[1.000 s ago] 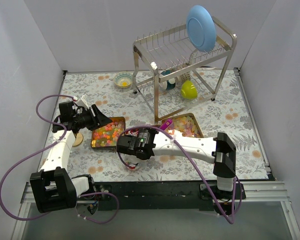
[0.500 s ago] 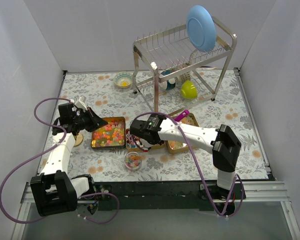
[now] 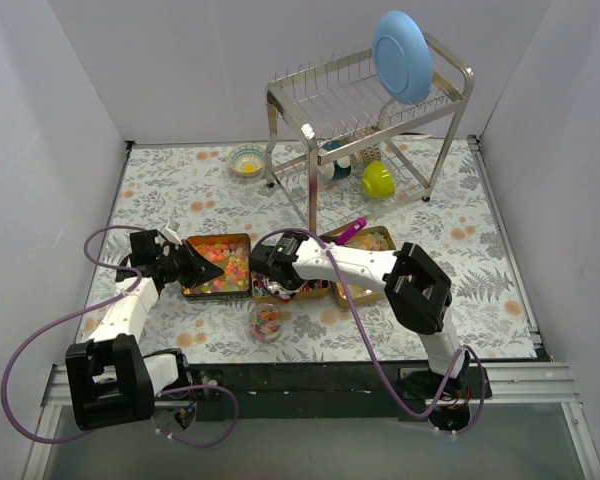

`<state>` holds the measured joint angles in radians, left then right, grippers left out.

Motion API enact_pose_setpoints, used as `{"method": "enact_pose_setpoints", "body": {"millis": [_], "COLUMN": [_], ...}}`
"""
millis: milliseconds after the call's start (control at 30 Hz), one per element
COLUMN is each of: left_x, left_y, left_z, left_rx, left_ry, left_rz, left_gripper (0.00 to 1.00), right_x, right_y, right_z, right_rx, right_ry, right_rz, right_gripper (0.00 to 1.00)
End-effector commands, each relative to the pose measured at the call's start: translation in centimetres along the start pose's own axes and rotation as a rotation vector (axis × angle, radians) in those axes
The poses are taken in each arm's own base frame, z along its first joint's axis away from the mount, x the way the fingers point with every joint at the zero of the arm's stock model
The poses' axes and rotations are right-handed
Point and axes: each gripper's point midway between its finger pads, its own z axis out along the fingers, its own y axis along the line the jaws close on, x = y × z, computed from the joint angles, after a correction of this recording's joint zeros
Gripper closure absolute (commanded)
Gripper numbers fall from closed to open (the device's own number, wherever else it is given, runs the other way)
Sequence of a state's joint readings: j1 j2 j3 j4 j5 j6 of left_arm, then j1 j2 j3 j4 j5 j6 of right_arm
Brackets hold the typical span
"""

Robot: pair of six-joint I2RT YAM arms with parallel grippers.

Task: Pack the candies
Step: Scoop the fake candies from the storage box.

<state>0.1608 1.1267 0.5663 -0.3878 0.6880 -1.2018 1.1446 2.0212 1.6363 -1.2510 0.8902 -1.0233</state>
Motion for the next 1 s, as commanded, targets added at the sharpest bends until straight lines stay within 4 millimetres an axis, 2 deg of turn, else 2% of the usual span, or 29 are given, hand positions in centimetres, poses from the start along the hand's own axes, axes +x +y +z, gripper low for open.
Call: {"method": "enact_pose_setpoints", "body": {"millis": [0, 167, 233, 367, 500, 667, 900, 967], "left_x": [0.1, 0.3, 0.4, 0.7, 1.3, 1.9, 2.5, 2.5], "left_y": [-0.3, -0.2, -0.1, 0.1, 0.2, 0.7, 1.3, 1.2], "left_z": [-0.1, 0.2, 0.3, 0.5, 0.8, 1.5, 2.0, 2.0], "left_rx": [0.027, 0.030, 0.029, 0.028, 0.030, 0.020, 0.004, 0.004], "left_ry": [-0.019, 0.002, 0.010, 0.026, 0.048, 0.086, 0.121, 0.123], "left_rz": [-0.003, -0.021, -0.028, -0.039, -0.030, -0.046, -0.072, -0.071], "left_gripper": [1.00, 1.00, 1.00, 1.00, 1.00, 1.00, 1.00, 1.00], "right_x": [-0.1, -2.6, -3.3, -5.6, -7.6, -9.9, -12.4, -12.5], "right_y": [-0.8, -1.9, -2.7, -3.0, -3.1, -2.5, -2.4, -2.4], "right_z": [0.2, 0.5, -0.2, -0.3, -0.8, -0.4, -0.2, 0.0], "right_rx": [0.007, -0.006, 0.002, -0.005, -0.023, -0.088, -0.155, -0.180], "right_ry": [0.041, 0.014, -0.010, -0.050, -0.129, -0.216, -0.330, -0.365], "right_rz": [-0.016, -0.016, 0.007, -0.001, 0.026, 0.077, 0.150, 0.174], "right_gripper": [0.99, 0.99, 0.99, 0.99, 0.99, 0.99, 0.99, 0.99]}}
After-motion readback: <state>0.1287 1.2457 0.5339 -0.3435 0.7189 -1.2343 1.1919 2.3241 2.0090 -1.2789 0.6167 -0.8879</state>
